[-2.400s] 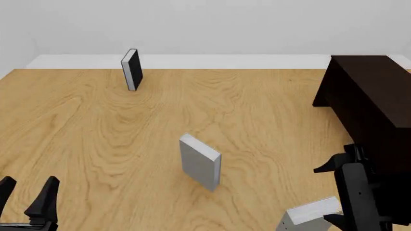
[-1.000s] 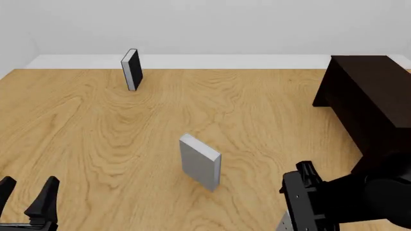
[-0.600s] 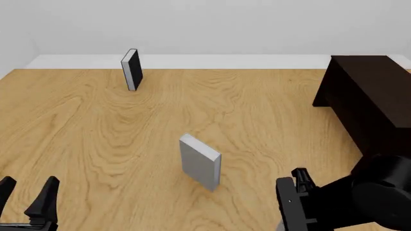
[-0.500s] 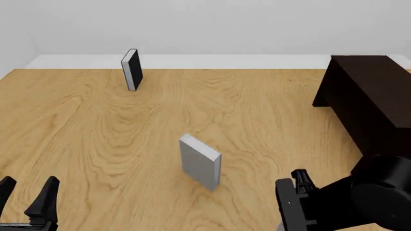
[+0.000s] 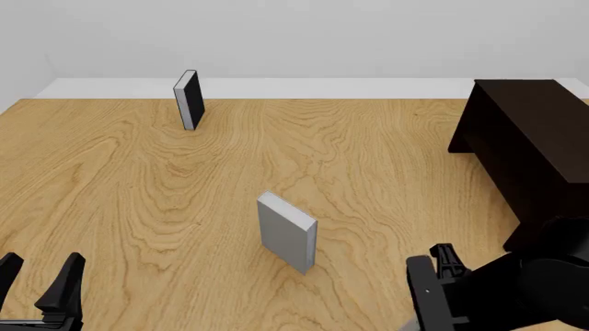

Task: Pick up the book on the right and place it on the cabinet shelf.

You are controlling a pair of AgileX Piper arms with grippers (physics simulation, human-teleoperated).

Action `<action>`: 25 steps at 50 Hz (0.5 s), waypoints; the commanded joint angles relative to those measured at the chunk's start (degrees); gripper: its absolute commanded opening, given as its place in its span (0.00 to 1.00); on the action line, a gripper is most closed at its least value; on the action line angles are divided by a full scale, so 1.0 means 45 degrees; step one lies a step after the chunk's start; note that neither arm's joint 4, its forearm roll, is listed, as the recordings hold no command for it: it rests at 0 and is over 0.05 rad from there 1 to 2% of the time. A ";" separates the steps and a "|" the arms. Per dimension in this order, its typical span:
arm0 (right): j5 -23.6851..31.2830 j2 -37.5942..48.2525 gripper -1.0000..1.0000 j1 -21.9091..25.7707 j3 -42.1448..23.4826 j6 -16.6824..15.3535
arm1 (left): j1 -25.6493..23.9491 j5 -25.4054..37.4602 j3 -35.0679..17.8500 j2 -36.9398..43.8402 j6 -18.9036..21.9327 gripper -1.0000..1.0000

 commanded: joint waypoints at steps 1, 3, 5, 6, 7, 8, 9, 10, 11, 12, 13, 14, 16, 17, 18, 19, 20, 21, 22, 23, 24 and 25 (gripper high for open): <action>0.1417 -0.0935 0.00 -0.1061 -0.0283 -0.0264 | 0.0000 0.0000 0.0000 0.0000 0.0000 1.00; 0.1621 -0.1319 0.00 -0.1597 -0.0229 -0.0773 | 0.0000 0.0000 0.0000 0.0000 0.0000 1.00; 0.1654 -0.1306 0.00 -0.1563 -0.0335 -0.0720 | 0.0000 0.0000 0.0000 0.0000 0.0000 1.00; 0.1670 -0.1296 0.00 -0.1501 -0.0298 -0.0639 | 0.0000 0.0000 0.0000 0.0000 0.0000 1.00; 0.1672 -0.1344 0.00 -0.1553 -0.0234 -0.0713 | 0.0000 0.0000 0.0000 0.0000 0.0000 1.00; 0.1672 -0.1598 0.00 -0.1952 -0.0285 -0.1148 | 0.0000 0.0000 0.0000 0.0000 0.0000 1.00; 0.1673 -0.1452 0.00 -0.1725 -0.0309 -0.0926 | 0.0000 0.0000 0.0000 0.0000 0.0000 1.00; 0.1663 -0.1494 0.00 -0.1789 -0.0224 -0.0998 | 0.0000 0.0000 0.0000 0.0000 0.0000 1.00; 0.1667 -0.1678 0.00 -0.2100 -0.0162 -0.1317 | 0.0000 0.0000 0.0000 0.0000 0.0000 1.00; 0.1669 -0.1634 0.00 -0.2054 -0.0210 -0.1271 | 0.0000 0.0000 0.0000 0.0000 0.0000 1.00; 0.1671 -0.1755 0.00 -0.2237 -0.0208 -0.1488 | 0.0000 0.0000 0.0000 0.0000 0.0000 1.00; 0.1672 -0.1986 0.00 -0.2655 -0.0184 -0.1904 | 0.0000 0.0000 0.0000 0.0000 0.0000 1.00; 0.1673 -0.2110 0.00 -0.2907 -0.0093 -0.2148 | 0.0000 0.0000 0.0000 0.0000 0.0000 1.00; 0.1674 -0.2213 0.00 -0.3053 -0.0068 -0.2308 | 0.0000 0.0000 0.0000 0.0000 0.0000 1.00; 0.1674 -0.2281 0.00 -0.3161 -0.0051 -0.2408 | 0.0000 0.0000 0.0000 0.0000 0.0000 1.00; 0.1674 -0.2403 0.00 -0.3306 -0.0016 -0.2590 | 0.0000 0.0000 0.0000 0.0000 0.0000 1.00; 0.1674 -0.2550 0.00 -0.3484 -0.0005 -0.2788 | 0.0000 0.0000 0.0000 0.0000 0.0000 1.00; 0.1674 -0.2651 0.00 -0.3564 -0.0053 -0.2930 | 0.0000 0.0000 0.0000 0.0000 0.0000 1.00; 0.1674 -0.2616 0.00 -0.3513 -0.0190 -0.2855 | 0.0000 0.0000 0.0000 0.0000 0.0000 1.00; 0.1674 -0.2855 0.00 -0.3710 -0.0195 -0.3173 | 0.0000 0.0000 0.0000 0.0000 0.0000 1.00; 0.1674 -0.2970 0.00 -0.3778 -0.0275 -0.3324 | 0.0000 0.0000 0.0000 0.0000 0.0000 1.00; 0.1674 -0.2963 0.00 -0.3751 -0.0320 -0.3302 | 0.0000 0.0000 0.0000 0.0000 0.0000 1.00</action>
